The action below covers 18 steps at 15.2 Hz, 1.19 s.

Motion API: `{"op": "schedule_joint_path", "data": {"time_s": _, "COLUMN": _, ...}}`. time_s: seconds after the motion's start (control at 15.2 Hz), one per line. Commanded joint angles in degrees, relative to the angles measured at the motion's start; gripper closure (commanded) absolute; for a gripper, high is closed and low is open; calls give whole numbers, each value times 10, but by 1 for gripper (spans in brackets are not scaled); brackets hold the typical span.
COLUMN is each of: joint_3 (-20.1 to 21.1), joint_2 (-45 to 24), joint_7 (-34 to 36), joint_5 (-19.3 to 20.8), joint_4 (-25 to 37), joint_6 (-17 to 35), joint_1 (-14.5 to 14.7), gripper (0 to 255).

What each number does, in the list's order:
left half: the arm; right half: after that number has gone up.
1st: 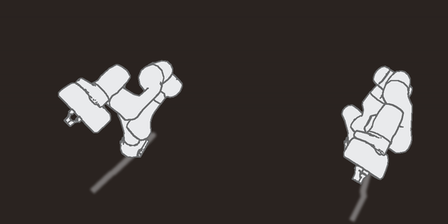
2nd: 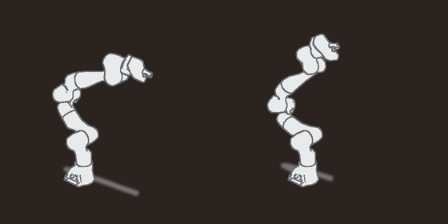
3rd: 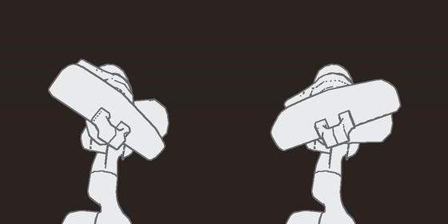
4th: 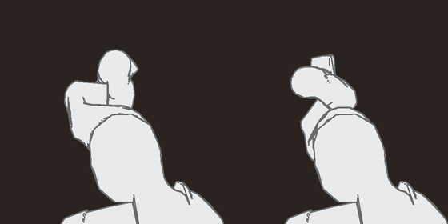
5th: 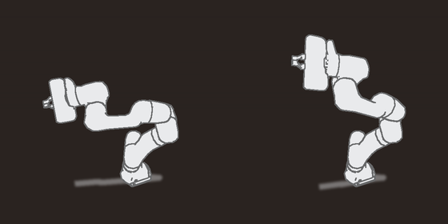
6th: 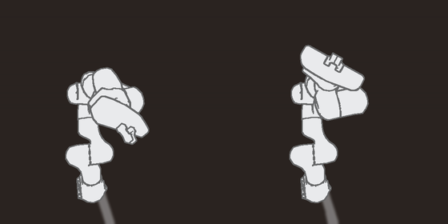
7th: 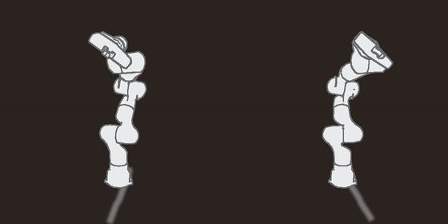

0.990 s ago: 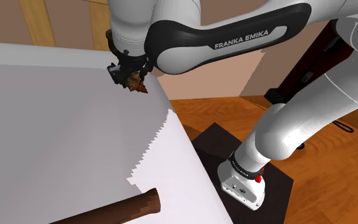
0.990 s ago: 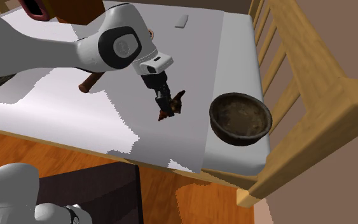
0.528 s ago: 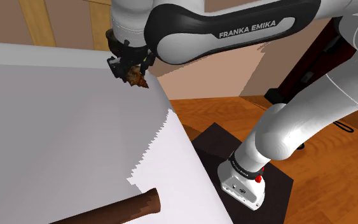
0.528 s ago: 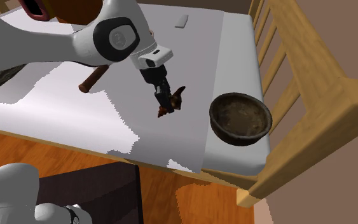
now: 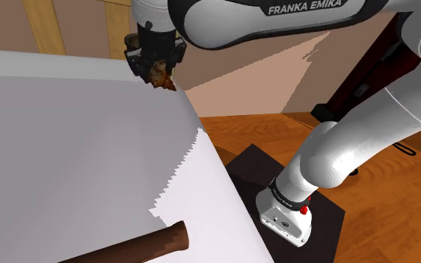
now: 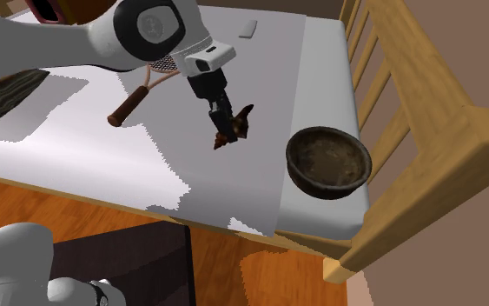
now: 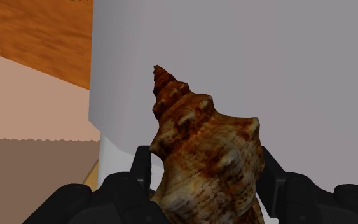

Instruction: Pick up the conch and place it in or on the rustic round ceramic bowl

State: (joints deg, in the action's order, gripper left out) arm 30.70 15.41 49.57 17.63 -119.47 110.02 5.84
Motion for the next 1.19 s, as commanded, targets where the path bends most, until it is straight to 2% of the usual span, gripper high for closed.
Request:
{"op": "schedule_joint_path", "data": {"time_s": 0.0, "joint_3": -2, "joint_2": 2, "joint_7": -7, "joint_5": -2, "joint_4": 12, "joint_6": -13, "joint_1": 0, "gripper": 255}}
{"op": "schedule_joint_path", "data": {"time_s": 1.12, "joint_3": -2, "joint_2": -8, "joint_7": -48, "joint_5": -6, "joint_4": 150, "joint_6": -134, "joint_1": -5, "gripper": 255}}
